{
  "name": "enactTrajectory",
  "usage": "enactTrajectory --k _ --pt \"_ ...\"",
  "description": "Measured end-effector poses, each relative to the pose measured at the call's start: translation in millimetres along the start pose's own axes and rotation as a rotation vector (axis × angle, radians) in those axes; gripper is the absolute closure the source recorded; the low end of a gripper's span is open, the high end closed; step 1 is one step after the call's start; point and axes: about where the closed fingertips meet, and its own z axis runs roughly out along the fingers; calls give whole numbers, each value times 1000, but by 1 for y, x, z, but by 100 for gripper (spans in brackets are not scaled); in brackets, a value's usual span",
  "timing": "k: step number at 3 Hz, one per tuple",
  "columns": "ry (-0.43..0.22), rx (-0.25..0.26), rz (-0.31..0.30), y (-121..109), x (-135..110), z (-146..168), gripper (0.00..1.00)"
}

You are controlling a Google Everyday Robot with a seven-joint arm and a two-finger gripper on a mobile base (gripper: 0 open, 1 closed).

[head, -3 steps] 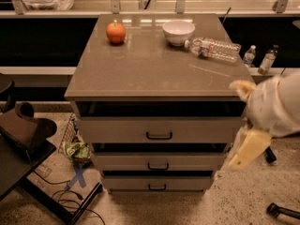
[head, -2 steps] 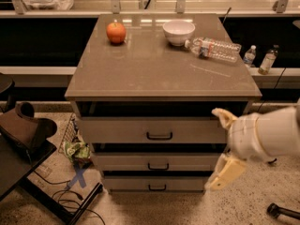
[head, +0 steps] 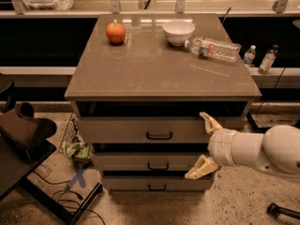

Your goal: Open bottom drawer

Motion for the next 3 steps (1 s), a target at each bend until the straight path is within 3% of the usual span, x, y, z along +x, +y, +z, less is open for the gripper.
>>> enactTrajectory --k 1,2,3 --pt "18 39 2 -11 3 -2 0" --pt "15 21 7 -6 4 1 0" --pt "22 36 55 19 47 10 0"
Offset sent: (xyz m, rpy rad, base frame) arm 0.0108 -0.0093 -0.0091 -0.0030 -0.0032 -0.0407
